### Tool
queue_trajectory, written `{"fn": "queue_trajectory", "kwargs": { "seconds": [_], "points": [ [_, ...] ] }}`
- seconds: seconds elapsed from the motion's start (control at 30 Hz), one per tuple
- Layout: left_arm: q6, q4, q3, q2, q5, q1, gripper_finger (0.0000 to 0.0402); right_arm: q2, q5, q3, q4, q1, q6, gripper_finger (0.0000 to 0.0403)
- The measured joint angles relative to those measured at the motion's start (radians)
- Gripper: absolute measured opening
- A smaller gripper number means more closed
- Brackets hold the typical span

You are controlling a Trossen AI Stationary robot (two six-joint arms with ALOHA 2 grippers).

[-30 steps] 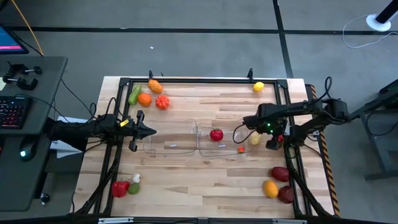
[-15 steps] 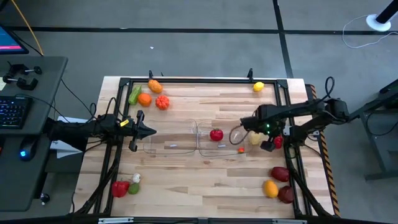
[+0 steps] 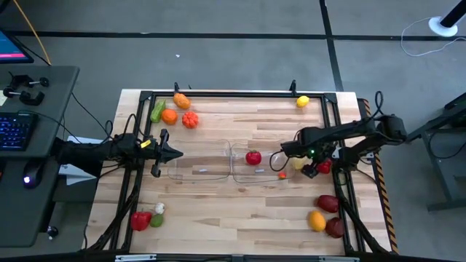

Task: Sort produce into baskets
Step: Put the red tomato into the right transparent bin

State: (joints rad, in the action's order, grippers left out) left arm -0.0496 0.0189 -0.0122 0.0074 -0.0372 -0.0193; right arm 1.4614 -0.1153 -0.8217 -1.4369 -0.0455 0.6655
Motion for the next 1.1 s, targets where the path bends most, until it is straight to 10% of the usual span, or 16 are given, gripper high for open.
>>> {"fn": "queue_trajectory", "kwargs": {
  "seconds": [0.67,1.1],
  "points": [
    [0.0,0.0,0.0,0.0,0.0,0.0,0.0,0.216,0.145,0.0,0.027,0.0,-0.1,0.0362],
    [0.0,0.0,0.0,0.0,0.0,0.0,0.0,0.214,0.055,0.001,0.04,-0.022,-0.059,0.0362]
  ]
}}
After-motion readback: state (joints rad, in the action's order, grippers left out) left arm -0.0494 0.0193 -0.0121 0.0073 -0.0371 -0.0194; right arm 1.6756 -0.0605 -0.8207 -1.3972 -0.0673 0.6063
